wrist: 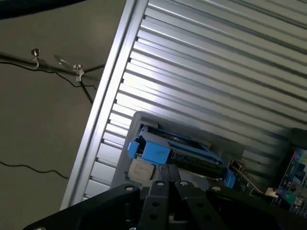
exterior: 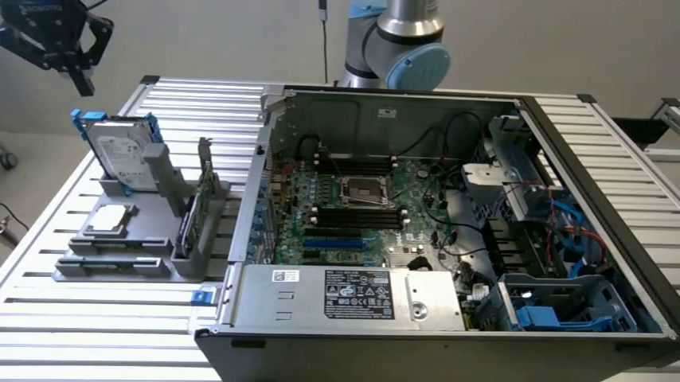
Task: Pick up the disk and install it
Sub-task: 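Pick up the disk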
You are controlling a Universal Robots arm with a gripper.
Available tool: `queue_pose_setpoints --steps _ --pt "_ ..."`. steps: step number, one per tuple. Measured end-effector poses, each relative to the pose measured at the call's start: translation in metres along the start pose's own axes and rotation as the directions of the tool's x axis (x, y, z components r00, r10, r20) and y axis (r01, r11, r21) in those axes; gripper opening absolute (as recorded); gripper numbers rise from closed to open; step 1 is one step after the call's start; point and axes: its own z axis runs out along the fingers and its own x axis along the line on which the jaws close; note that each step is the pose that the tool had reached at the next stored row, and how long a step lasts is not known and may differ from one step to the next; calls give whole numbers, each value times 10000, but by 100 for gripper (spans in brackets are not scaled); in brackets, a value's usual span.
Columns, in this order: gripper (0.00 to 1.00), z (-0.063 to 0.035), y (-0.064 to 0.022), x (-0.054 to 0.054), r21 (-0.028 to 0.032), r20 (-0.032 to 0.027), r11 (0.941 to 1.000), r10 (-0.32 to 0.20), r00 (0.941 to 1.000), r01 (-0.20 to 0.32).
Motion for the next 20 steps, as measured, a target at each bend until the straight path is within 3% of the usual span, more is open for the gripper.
queue_pose_setpoints --steps 5,10,15,20 --pt "11 1 1 0 -11 28 9959 -901 9959 901" --pt "11 3 0 0 -37 66 9836 -1804 9836 1804" --pt "11 5 0 0 -53 102 9634 -2679 9634 2679" --pt "11 8 0 0 -65 138 9351 -3542 9351 3543"
